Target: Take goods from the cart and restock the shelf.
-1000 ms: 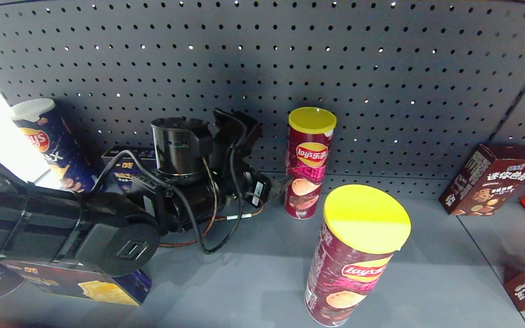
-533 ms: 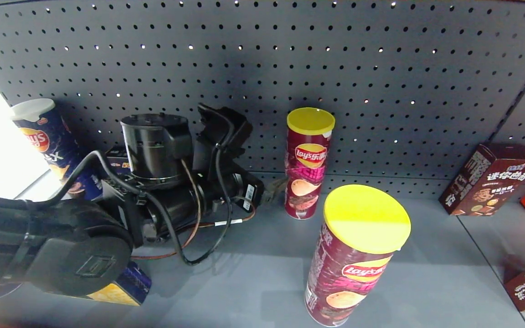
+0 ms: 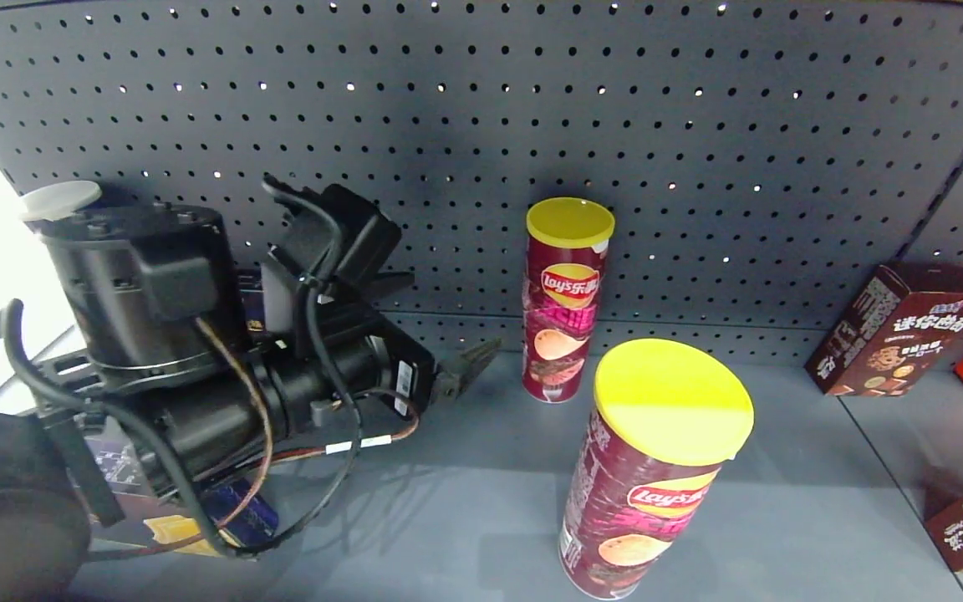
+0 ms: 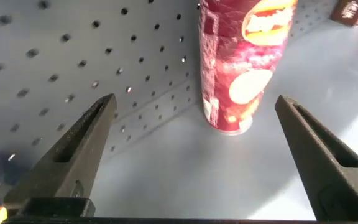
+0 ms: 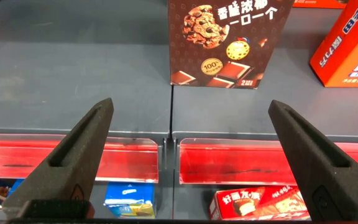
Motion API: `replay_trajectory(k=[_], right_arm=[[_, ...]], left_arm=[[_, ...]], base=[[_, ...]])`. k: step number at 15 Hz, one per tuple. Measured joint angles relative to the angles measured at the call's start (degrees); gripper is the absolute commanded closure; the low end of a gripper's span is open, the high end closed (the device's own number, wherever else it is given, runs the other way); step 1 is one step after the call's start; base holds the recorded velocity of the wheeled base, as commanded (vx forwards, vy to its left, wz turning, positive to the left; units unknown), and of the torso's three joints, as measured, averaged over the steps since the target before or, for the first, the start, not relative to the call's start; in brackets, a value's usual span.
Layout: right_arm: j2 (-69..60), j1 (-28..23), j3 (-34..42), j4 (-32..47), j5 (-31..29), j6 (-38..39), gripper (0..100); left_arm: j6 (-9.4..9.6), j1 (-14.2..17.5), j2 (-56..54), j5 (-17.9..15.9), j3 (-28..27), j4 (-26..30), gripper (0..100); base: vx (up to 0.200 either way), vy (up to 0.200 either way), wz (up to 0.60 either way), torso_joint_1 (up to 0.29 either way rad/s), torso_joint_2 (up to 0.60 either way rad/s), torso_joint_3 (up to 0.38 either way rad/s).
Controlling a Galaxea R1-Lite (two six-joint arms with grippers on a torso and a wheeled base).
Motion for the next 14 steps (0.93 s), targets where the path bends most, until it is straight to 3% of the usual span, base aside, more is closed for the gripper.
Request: replay_trajectory(k=[4, 6, 10, 14], right_arm=[[0.0, 0.0, 0.0, 0.0, 0.0, 0.0, 0], [0.0, 0.0, 0.0, 0.0, 0.0, 0.0, 0], [0.0, 0.0, 0.0, 0.0, 0.0, 0.0, 0], [0.0, 0.0, 0.0, 0.0, 0.0, 0.0, 0]], left_arm=[[-0.30, 0.0, -7.4, -0.2, 3.8, -0.5, 0], [-0.34, -1.3, -10.7, -0.4, 4.9, -0.7, 0], [0.11, -3.5, -19.6, -0.9, 12.1, -0.3, 0], [0.29, -8.5, -25.2, 0.3, 16.5, 1.3, 0]], base=[[0.000, 0.000, 0.00, 0.000, 0.00, 0.000], [0.000, 0.000, 0.00, 0.000, 0.00, 0.000], [0.000, 0.000, 0.00, 0.000, 0.00, 0.000], [0.000, 0.000, 0.00, 0.000, 0.00, 0.000]])
